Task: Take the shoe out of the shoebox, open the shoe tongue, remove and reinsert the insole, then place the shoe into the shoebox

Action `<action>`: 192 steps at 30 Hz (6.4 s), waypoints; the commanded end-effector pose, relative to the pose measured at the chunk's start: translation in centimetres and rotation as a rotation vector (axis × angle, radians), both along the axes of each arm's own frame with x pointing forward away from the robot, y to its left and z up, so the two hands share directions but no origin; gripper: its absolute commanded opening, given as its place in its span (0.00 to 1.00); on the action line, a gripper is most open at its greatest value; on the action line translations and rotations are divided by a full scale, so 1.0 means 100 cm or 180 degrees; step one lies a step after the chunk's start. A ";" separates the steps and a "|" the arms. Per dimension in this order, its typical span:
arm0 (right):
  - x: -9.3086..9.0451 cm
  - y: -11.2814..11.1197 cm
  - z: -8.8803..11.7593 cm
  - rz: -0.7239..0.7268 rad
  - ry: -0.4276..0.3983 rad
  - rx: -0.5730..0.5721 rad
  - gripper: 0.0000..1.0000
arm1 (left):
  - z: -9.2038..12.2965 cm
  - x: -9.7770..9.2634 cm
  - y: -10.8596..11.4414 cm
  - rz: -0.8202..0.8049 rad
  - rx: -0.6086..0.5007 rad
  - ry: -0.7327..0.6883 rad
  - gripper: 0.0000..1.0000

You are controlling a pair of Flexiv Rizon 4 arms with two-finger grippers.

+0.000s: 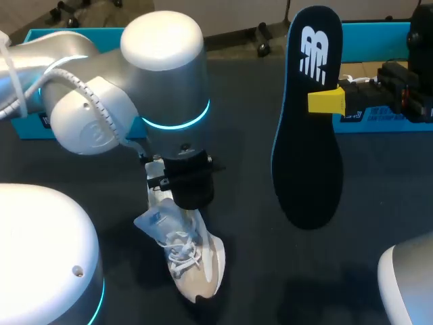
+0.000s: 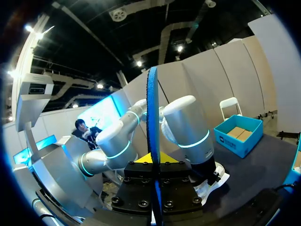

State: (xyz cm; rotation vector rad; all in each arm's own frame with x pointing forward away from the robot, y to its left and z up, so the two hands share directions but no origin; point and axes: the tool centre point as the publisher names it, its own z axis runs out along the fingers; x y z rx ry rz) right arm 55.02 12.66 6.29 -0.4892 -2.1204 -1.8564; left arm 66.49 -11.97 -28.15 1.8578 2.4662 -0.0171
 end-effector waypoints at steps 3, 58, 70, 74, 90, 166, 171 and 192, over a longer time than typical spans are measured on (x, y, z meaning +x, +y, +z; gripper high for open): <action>0.005 0.003 0.003 0.0021 0.0008 -0.0021 0.00 | -0.012 -0.011 -0.007 -0.0329 0.0015 0.0054 0.00; 0.005 0.003 0.003 0.0021 0.0008 -0.0021 0.00 | -0.097 0.001 -0.090 -0.0902 0.0179 0.0187 0.95; 0.005 0.003 0.003 0.0021 0.0008 -0.0021 0.00 | -0.044 0.016 -0.078 -0.0768 -0.0366 -0.0047 1.00; 0.005 0.003 0.003 0.0021 0.0008 -0.0021 0.00 | -0.004 0.028 -0.070 -0.0715 -0.0792 -0.0169 1.00; 0.005 0.003 0.003 0.0021 0.0008 -0.0021 0.00 | 0.084 0.042 -0.046 -0.0774 -0.2115 -0.0267 1.00; 0.189 -0.010 -0.081 0.0154 0.1415 -0.0157 0.00 | 0.150 0.076 -0.057 -0.1351 -0.4637 -0.0689 1.00; 0.216 -0.009 -0.101 0.0016 0.1587 -0.0102 0.00 | 0.150 0.076 -0.057 -0.1351 -0.4637 -0.0689 1.00; 0.221 0.001 -0.143 -0.0037 0.2062 -0.0100 0.00 | 0.156 0.086 -0.069 -0.1388 -0.4845 -0.0751 1.00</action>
